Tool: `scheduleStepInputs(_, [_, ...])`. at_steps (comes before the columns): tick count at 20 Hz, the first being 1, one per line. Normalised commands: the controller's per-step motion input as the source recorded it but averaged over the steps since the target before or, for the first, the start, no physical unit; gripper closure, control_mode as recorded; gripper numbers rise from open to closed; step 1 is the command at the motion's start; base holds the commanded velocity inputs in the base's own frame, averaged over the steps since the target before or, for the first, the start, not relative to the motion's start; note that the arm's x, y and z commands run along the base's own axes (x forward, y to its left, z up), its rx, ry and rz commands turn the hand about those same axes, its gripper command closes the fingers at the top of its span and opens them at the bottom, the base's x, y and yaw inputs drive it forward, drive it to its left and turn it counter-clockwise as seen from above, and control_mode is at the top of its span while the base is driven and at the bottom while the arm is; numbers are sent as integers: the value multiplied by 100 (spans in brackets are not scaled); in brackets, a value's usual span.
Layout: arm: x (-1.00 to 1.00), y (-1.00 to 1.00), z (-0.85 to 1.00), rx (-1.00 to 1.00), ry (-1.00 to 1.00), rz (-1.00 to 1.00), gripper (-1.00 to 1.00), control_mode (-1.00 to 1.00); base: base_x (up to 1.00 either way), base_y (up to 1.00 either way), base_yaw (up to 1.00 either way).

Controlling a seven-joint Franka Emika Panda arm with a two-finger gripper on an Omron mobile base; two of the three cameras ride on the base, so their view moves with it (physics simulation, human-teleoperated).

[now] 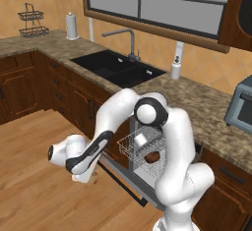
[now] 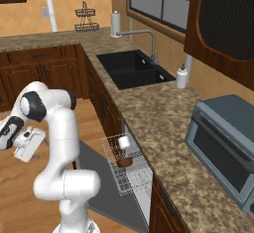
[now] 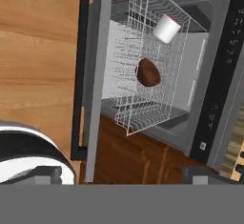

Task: Pick up the cup and bowl from the counter, place them in the dishwasher, and close the dishwasher door.

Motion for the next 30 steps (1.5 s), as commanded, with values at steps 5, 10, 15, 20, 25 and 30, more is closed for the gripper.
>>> scheduleStepInputs(5, [0,88,-81,-58,-24,0,-100,-100,0,0,0])
scheduleStepInputs(10, [3,28,-91,-41,-29,-1,-100,-100,0,0,0])
scheduleStepInputs(15, [30,-2,-88,-29,-22,-8,-100,-100,0,0,0])
scheduleStepInputs(20, [55,-20,-74,-15,-5,-14,-100,-100,0,0,0])
scheduleStepInputs(25, [61,-30,-63,-6,-1,-7,-100,-100,0,0,0])
scheduleStepInputs(30, [53,-36,-57,0,0,0,-100,-100,0,0,0])
